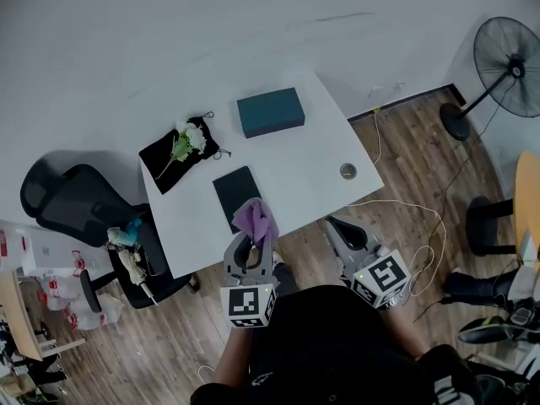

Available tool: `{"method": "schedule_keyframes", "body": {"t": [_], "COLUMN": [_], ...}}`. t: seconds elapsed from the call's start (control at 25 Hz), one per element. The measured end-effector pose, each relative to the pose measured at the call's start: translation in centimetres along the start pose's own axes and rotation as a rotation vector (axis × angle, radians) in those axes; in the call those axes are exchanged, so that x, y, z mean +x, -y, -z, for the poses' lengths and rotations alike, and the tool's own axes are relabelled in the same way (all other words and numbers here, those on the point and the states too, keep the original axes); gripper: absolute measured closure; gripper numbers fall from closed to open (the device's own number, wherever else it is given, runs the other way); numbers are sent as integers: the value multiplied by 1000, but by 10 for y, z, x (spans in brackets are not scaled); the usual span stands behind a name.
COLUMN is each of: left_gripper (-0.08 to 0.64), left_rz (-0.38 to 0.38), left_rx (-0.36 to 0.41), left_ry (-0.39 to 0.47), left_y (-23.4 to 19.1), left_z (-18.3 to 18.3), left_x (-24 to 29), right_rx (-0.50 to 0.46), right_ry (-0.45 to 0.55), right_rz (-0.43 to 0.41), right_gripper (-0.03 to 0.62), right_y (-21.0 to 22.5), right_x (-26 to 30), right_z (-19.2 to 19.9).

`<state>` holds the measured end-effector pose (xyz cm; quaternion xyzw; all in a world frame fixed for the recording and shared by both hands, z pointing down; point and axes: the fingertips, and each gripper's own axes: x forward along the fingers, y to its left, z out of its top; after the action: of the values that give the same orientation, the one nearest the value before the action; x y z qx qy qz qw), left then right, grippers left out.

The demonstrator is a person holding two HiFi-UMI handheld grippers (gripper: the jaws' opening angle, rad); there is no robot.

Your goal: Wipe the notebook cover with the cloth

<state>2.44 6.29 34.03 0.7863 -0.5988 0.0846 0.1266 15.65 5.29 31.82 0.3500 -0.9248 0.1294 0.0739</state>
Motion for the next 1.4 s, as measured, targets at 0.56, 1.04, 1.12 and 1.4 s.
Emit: {"method": "schedule_keyframes", "body": {"t": [0.56,1.04,1.12,1.4], "left_gripper": [469,469,470,469], "left_rz": [105,103,99,78], "left_rx": [-1,-34,-36,-65], "left_ry": [-16,-99,-116,-181], "left_y": [-92,-133,-135,-147], "left_z": [-15,19,27,49], "left_x": [71,88,90,106], "right_rx": [3,0,1,19], "right_ry": [8,-27,-36,-89], "right_rz": [93,80,75,45], "right_gripper": [588,588,588,588], "right_y": [11,-6,-7,-5], "right_x": [106,142,143,156], "right_z": [-21,-12,-8,10]}}
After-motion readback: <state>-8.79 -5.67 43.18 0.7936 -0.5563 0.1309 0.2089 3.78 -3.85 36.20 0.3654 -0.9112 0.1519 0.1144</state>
